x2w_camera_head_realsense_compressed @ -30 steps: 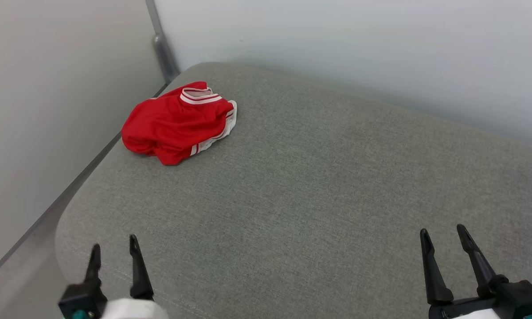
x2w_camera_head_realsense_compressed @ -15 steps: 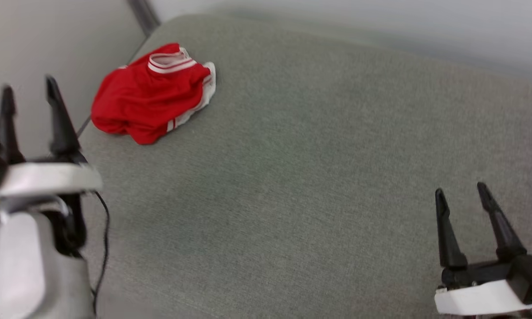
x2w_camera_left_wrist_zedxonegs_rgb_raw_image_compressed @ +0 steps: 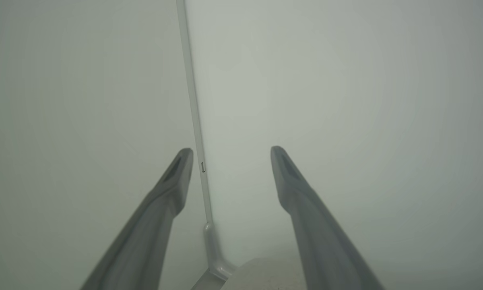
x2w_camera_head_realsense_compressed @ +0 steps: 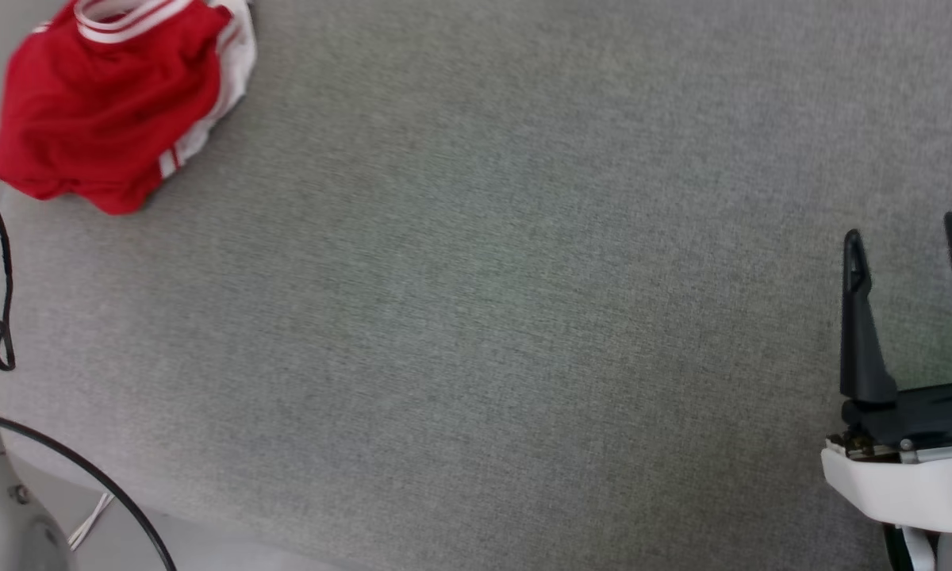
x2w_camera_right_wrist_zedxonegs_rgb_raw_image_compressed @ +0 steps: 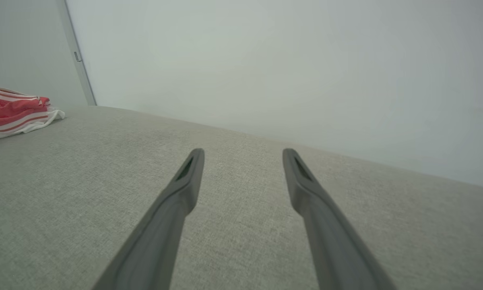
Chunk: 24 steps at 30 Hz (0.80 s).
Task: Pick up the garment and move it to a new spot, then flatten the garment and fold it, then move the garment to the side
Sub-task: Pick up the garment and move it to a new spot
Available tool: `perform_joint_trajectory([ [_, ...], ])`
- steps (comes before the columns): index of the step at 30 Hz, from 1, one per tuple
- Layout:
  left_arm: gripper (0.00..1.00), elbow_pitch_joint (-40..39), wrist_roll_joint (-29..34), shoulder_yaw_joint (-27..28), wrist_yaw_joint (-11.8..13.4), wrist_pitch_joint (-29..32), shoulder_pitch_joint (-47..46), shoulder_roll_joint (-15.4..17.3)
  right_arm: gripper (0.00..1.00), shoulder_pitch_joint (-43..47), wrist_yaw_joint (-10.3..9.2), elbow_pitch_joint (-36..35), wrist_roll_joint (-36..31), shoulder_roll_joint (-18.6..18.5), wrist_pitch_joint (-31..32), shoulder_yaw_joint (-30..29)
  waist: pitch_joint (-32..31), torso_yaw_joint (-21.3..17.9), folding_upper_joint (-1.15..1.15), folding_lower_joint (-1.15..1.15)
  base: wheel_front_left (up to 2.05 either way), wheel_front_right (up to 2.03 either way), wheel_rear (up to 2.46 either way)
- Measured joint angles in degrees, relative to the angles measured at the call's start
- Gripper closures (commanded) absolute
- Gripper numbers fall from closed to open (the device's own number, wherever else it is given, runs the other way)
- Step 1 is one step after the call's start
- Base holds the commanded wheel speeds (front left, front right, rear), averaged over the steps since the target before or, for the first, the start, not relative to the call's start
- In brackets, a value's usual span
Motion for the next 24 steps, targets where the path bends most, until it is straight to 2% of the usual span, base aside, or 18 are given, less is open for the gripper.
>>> perform_joint_trajectory([
  [2, 0.0, 4.2, -1.8, -1.8, -0.1, 0.5, -2.4, 2.0, 0.0, -0.5, 0.0, -1.3, -0.5, 0.0, 0.0, -0.3, 2.0, -0.6, 0.0, 0.0, 0.0, 0.0, 0.0],
  [8, 0.0, 12.4, -10.3, -12.4, -0.2, 9.6, -6.0, 10.0, 0.0, -1.4, 0.0, -4.1, -1.2, 0.0, 0.0, 0.0, 6.3, -2.4, 0.0, 0.0, 0.0, 0.0, 0.0],
  [11, 0.0, 15.0, -15.4, -17.5, -0.2, 14.4, -6.6, 13.0, 0.0, -1.9, 0.0, -5.2, -1.5, -0.1, 0.0, -0.1, 7.8, -2.8, 0.0, 0.0, 0.0, 0.0, 0.0],
  [16, 0.0, 17.1, -27.0, -26.3, -0.2, 28.3, -6.7, 16.4, 0.0, -2.4, 0.0, -6.3, -1.7, -0.4, 0.0, 0.3, 9.4, -3.3, 0.0, -0.01, 0.0, 0.0, 0.0],
  [20, 0.0, 17.5, -35.1, -31.2, -0.2, 38.5, -6.3, 19.7, 0.0, -3.0, 0.0, -6.8, -1.7, -0.9, 0.0, 0.8, 10.5, -3.8, 0.0, -0.01, 0.0, 0.0, 0.0],
  [24, 0.0, 16.8, -42.0, -36.2, -0.2, 48.7, -5.3, 21.5, 0.0, -3.2, 0.0, -7.3, -1.8, -1.0, 0.0, 0.9, 11.4, -4.6, 0.0, -0.01, 0.0, 0.0, 0.0],
])
